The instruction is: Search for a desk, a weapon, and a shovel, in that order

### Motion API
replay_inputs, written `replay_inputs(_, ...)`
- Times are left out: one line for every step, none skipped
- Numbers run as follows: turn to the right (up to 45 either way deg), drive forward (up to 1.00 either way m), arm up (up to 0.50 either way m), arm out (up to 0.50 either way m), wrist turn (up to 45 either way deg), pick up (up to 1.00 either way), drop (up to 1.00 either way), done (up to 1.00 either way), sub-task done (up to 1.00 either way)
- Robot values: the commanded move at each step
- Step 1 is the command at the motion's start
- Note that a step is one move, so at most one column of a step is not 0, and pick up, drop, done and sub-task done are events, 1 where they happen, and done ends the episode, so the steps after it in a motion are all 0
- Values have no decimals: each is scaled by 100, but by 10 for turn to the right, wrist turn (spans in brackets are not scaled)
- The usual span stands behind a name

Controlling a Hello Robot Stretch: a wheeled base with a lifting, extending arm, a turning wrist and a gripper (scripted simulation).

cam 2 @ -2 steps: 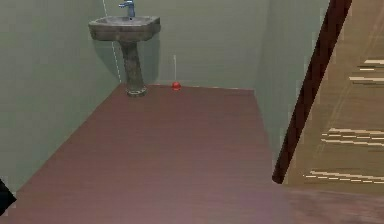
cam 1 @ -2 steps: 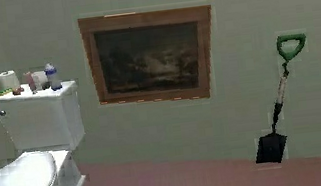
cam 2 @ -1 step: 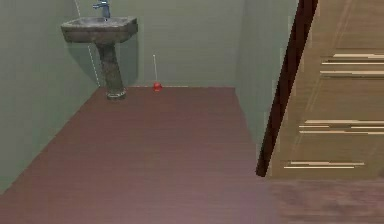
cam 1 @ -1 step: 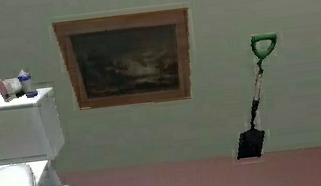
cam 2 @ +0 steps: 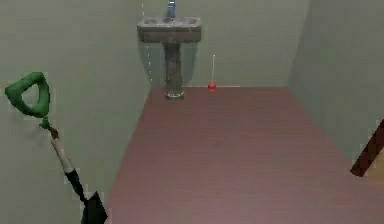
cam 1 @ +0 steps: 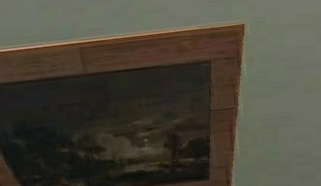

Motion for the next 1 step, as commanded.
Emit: replay_inputs(450, 0, 0, 0, 0, 0, 0, 0, 0)
